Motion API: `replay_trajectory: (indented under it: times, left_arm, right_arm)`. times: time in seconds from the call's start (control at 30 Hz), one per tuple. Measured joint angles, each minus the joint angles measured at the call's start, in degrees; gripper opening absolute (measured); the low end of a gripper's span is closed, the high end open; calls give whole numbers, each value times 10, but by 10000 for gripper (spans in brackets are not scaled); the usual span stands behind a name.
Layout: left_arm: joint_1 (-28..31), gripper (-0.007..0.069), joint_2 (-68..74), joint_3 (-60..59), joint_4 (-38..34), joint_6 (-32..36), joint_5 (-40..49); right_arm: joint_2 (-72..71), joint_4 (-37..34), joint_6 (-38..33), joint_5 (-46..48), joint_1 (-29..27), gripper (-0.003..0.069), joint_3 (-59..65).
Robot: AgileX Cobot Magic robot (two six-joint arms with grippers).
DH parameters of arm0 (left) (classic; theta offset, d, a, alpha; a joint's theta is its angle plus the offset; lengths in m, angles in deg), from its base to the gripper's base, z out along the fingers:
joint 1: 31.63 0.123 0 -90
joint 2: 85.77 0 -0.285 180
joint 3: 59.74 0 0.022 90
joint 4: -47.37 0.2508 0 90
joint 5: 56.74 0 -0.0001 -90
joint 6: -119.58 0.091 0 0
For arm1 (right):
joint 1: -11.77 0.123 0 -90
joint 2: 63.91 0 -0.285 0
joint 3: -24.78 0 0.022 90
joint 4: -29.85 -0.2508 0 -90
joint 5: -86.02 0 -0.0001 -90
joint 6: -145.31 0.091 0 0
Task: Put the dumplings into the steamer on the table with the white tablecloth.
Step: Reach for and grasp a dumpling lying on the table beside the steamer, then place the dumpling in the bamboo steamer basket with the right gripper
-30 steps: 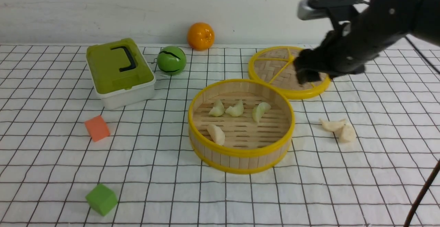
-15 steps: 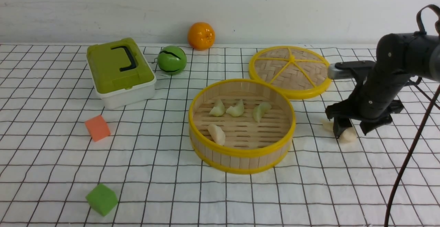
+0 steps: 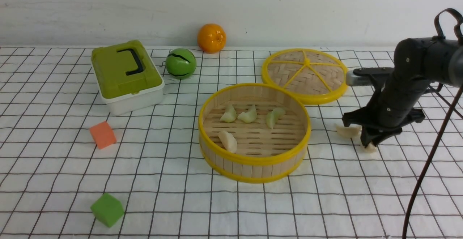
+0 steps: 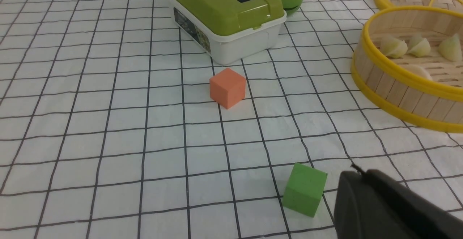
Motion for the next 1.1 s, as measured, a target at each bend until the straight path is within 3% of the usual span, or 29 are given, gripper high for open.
replay_trajectory:
  times: [0.1,0.17,0.3,0.37,0.47,0.67,0.9,1.1]
  left_arm:
    - [0,-10,0,0,0,0,0]
    - [0,-8,0,0,0,0,0]
    - [0,-6,0,0,0,0,0]
    - [0,-5,0,0,0,0,0]
    - [0,-5,0,0,0,0,0]
    - [0,-5,0,0,0,0,0]
    - [0,-2,0,0,0,0,0]
    - [0,1,0,0,0,0,0]
  right_arm:
    - [-3,1,12,0,0,81,0]
    - [-3,1,12,1,0,101,0]
    - [-2,-1,12,-1,0,222,0]
    - [5,-1,13,-5,0,325,0]
    - [15,-1,22,-7,0,379,0]
    - [19,1,26,-3,0,260,-1]
    - [-22,-12,7,27,1,260,2]
    - [-107,-106,-36,25,35,258,2]
